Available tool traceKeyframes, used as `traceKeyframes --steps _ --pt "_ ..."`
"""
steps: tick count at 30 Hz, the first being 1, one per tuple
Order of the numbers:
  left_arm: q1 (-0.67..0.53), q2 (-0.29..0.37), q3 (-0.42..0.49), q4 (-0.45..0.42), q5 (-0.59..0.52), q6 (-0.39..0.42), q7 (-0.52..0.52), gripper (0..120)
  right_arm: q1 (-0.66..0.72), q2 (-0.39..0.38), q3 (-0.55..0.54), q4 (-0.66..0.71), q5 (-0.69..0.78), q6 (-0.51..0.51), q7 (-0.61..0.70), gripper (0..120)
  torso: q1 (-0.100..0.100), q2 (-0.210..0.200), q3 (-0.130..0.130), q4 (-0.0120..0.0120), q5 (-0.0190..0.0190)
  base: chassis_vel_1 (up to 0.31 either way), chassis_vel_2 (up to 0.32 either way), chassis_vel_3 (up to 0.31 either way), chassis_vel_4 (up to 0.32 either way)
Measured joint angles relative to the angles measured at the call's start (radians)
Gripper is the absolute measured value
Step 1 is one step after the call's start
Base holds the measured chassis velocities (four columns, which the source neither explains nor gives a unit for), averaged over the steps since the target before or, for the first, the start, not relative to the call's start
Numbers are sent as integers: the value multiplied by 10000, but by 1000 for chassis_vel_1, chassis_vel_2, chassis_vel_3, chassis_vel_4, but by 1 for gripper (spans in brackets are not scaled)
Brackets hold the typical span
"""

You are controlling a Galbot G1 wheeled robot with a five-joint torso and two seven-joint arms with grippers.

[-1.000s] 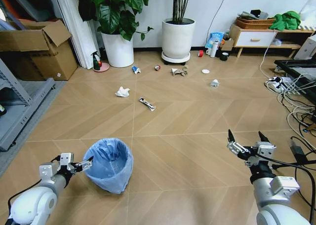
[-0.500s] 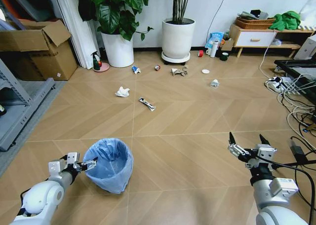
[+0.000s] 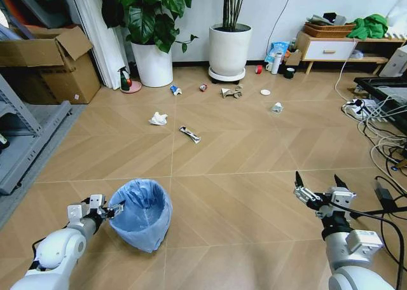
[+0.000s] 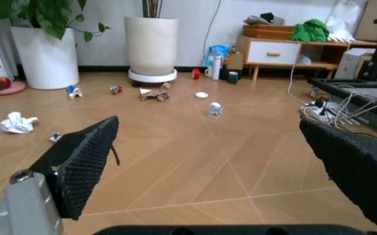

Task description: Pick up the trash bin and place the garbage on the floor into it.

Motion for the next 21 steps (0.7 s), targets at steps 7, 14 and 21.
traceKeyframes --steps 7,14,21 --pt "119 28 29 -131 12 35 -15 36 74 -6 -17 -64 11 33 25 100 0 0 1 -1 -1 0 0 0 0" --pt "375 52 -84 -382 120 61 -37 9 85 -14 -25 -174 14 110 29 100 1 -1 3 -1 -10 0 0 0 0" --pt "601 61 -294 -816 260 68 -42 0 187 -51 -77 -212 30 93 31 100 1 -1 4 -3 0 0 0 0 0"
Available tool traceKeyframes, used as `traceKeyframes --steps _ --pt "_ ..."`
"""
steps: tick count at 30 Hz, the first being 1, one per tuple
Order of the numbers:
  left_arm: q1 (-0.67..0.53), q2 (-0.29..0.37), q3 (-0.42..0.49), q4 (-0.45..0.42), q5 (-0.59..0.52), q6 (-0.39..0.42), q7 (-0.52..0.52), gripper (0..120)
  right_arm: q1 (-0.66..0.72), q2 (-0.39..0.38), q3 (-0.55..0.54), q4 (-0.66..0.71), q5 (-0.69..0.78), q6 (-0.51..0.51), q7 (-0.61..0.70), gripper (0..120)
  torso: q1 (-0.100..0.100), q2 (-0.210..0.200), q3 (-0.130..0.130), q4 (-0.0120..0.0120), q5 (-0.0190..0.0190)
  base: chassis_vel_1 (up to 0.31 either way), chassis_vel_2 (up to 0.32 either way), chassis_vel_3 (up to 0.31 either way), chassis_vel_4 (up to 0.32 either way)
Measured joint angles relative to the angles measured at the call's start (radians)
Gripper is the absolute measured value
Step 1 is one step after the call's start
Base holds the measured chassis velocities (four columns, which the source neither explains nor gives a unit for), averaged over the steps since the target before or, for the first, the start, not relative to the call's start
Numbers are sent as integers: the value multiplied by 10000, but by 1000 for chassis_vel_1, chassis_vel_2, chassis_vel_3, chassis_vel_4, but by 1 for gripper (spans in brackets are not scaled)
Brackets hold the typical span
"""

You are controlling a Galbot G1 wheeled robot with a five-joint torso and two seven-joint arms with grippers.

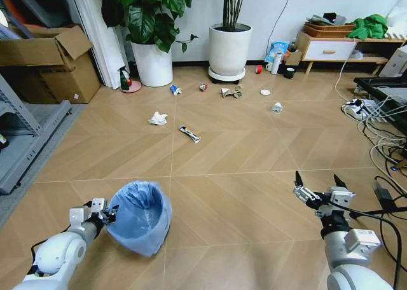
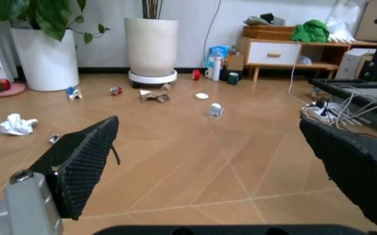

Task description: Pick up the trash bin and place the garbage on the floor into it.

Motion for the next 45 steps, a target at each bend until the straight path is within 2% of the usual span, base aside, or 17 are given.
traceKeyframes --steps 7,10,11,14,17,18,20,23,33,45 --pt "288 -95 -301 -560 -63 1 -225 0 20 -53 -5 16 65 -130 42 100 0 0 0 2 1 0 0 0 0" --pt "846 -385 -738 -1857 -422 325 -1035 0 185 -209 26 112 307 -415 73 100 0 0 -1 1 3 0 0 0 0" --pt "846 -385 -738 -1857 -422 325 -1035 0 185 -209 26 112 307 -415 73 100 0 0 -1 1 3 0 0 0 0" --pt "1284 -832 -901 -3026 -739 470 -1901 0 298 -390 29 178 482 -504 85 100 0 0 -2 3 4 0 0 0 0" --pt "1425 -1022 -908 -3428 -756 461 -2146 0 300 -446 29 220 517 -559 81 100 0 0 -2 3 3 0 0 0 0" --pt "1639 -1343 -864 -4044 -688 366 -2489 0 296 -529 27 287 548 -637 74 100 0 0 -3 2 3 0 0 0 0" --pt "1705 -1459 -844 -4212 -619 310 -2587 0 292 -554 25 301 549 -651 72 100 0 0 -3 1 4 0 0 0 0" --pt "1976 -2147 -801 -5043 200 -303 -3149 0 215 -670 74 424 425 -812 -32 100 0 0 -3 2 4 0 0 0 0" --pt "2167 -2548 -859 -5616 921 -585 -3037 0 84 -681 28 509 272 -902 -149 100 -1 0 -3 2 -2 0 0 0 0" --pt "2226 -2528 -779 -5690 1092 -677 -2908 0 70 -638 -39 518 157 -890 -166 100 -2 0 -3 3 1 -37 45 40 -45"
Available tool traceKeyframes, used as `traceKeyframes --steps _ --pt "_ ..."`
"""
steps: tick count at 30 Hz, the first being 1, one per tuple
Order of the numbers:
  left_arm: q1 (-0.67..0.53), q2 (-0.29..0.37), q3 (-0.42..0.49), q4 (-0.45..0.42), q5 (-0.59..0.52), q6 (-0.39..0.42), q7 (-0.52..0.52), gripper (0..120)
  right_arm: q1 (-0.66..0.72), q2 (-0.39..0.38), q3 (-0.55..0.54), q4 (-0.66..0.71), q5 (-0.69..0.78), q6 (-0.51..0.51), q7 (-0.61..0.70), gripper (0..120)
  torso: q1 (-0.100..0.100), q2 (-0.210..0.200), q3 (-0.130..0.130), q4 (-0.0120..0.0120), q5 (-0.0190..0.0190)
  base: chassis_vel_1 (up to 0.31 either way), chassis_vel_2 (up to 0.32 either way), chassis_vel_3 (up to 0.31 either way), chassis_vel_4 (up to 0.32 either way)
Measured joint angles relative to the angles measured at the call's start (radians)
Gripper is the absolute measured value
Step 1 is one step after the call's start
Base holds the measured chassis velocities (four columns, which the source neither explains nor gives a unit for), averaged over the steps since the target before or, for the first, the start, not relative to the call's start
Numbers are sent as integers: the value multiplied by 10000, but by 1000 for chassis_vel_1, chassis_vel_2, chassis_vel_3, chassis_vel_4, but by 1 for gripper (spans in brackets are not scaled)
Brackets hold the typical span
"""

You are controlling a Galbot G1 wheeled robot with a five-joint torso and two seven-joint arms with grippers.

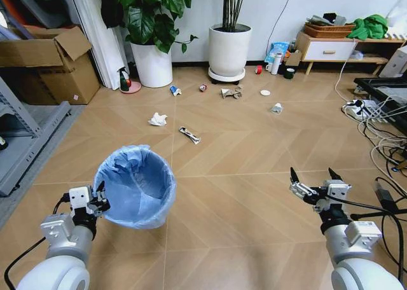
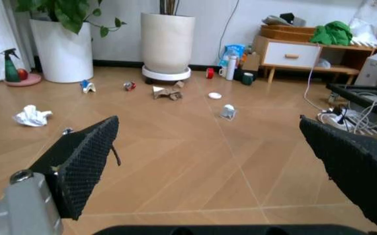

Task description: Pick up the trash bin and place the garbage on the floor into it.

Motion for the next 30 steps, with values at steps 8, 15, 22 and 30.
traceKeyframes --steps 8,15,22,30 --pt "4 54 29 -7 -6 0 18 0 -15 46 -12 2 -104 15 -19 100 1 0 1 0 2 -133 142 134 -134" --pt "-2 63 31 -46 -19 0 45 0 -25 66 -15 4 -185 15 -116 100 1 0 1 -1 -2 -72 144 63 -150" --pt "33 53 36 -89 -12 -39 81 0 -5 70 -38 5 -202 12 -133 100 1 0 0 -1 -4 -53 203 63 -204" --pt "54 39 29 -114 66 -110 180 0 -11 105 -47 -8 -242 22 -144 100 1 0 0 -1 3 -100 227 109 -221"
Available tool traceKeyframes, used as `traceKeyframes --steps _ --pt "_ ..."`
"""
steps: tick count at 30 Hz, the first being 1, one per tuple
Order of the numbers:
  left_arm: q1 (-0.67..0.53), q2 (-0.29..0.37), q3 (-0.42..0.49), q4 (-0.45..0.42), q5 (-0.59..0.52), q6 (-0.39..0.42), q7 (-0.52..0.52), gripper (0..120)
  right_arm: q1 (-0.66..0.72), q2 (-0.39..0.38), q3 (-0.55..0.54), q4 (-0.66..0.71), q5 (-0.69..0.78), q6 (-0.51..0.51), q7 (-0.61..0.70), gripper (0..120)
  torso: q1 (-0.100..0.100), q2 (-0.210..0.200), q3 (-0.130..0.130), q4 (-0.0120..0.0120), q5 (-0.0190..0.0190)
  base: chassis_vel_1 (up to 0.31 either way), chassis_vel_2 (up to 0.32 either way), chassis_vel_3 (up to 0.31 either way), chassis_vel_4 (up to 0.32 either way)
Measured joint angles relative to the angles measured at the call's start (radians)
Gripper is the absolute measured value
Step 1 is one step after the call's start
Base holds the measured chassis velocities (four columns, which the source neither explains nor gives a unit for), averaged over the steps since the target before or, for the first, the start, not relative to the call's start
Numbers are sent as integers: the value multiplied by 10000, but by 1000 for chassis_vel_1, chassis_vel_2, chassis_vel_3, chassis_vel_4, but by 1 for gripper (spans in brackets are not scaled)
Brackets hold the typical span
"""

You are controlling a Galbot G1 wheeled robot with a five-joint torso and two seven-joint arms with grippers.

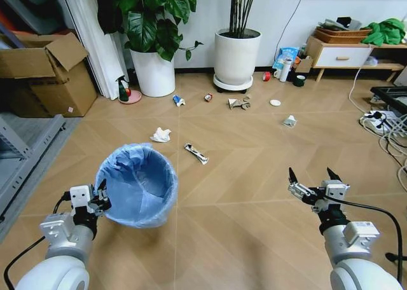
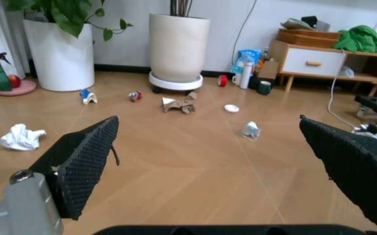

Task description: Pick up the trash bin and place the garbage on the floor into it.

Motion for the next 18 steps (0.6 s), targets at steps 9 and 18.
traceKeyframes --steps 9,18 --pt "-2 -1 9 -20 8 -19 19 0 1 7 -32 -16 -47 24 -19 100 -1 0 0 0 3 -118 228 121 -235" --pt "-47 23 9 -42 -15 -74 42 0 6 27 -84 -17 -120 51 -59 100 1 -1 2 1 -7 -133 263 144 -254"
